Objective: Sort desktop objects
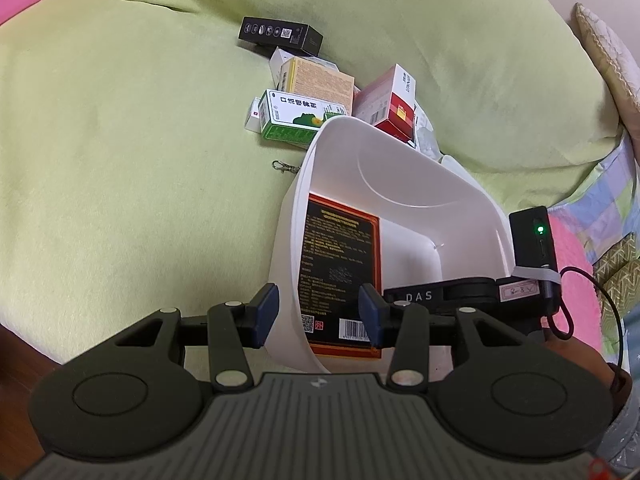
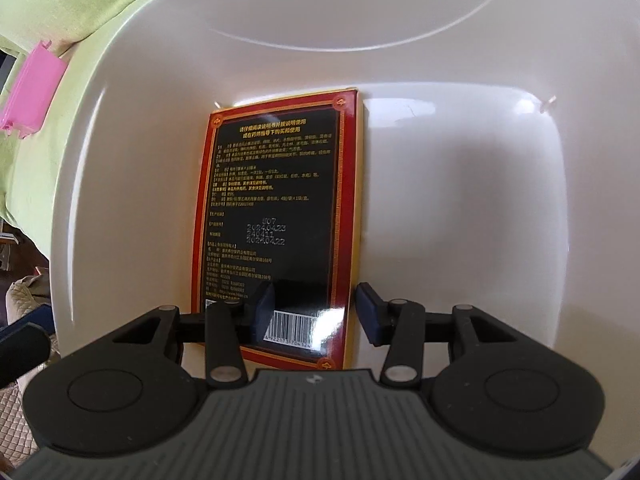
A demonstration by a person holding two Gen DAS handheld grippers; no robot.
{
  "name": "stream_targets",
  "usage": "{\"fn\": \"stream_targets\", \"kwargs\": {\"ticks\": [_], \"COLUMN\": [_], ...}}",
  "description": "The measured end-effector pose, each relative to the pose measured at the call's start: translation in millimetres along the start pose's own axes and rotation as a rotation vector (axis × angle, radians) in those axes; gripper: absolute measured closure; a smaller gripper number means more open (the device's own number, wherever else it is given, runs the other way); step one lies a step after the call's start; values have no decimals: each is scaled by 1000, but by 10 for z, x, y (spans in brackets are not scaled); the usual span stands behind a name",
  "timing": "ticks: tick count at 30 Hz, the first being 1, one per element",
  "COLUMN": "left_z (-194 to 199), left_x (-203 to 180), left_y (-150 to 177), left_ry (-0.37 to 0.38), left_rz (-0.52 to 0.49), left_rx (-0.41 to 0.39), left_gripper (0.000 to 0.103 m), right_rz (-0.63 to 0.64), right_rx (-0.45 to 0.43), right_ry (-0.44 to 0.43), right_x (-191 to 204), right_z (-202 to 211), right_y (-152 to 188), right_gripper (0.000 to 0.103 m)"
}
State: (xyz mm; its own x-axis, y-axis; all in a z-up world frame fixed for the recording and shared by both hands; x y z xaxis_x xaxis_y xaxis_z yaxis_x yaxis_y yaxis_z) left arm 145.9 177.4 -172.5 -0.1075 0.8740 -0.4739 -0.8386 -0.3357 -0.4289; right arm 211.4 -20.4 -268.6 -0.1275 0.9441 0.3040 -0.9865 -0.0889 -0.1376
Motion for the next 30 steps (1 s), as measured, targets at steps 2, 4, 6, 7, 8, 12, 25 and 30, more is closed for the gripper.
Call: {"fn": "stream_targets", "kwargs": {"ticks": [2, 4, 6, 7, 8, 12, 25, 30], "left_z": [-12, -16, -20, -22, -22, -22, 57, 71], "left_x": [-18, -35, -51, -61, -76, -144, -468, -610], "left_y": [9, 13, 12, 11, 9, -9, -65, 4], "left_ry": [-1, -5, -9, -12, -13, -38, -91, -100], "left_rz": [-5, -12, -18, -21, -26, -57, -173, -221], "left_rx": [4, 5, 5, 5, 4, -3, -67, -75], "left_gripper": [54, 54, 54, 54, 54, 51, 44, 44], "right_rz": [11, 11, 7, 7, 6, -1, 23, 31], "right_rx": [-1, 0, -21, -37, -57, -139, -319, -347], "right_ry": [2, -3, -8, -11, -19, -48, -154, -184], "right_x": [2, -5, 33, 53, 32, -118, -210, -193], "right_z": [11, 20, 2, -14, 42, 332, 848, 937], "right_y": [17, 9, 38, 57, 59, -15, 52, 119], "right_gripper": [61, 62, 62, 62, 61, 50, 24, 21]}}
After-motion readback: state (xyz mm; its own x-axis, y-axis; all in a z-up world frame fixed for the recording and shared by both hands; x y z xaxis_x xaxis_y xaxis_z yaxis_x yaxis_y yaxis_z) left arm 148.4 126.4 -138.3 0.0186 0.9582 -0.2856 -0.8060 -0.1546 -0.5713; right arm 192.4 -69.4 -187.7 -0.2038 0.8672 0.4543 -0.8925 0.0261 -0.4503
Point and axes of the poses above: each gripper's, at about its wrist camera, not at the fingertips, and z roughly against the way its jaws point, x to its left, y to its underside, the point moved 10 cm from there along -z, roughly the way its jaws point
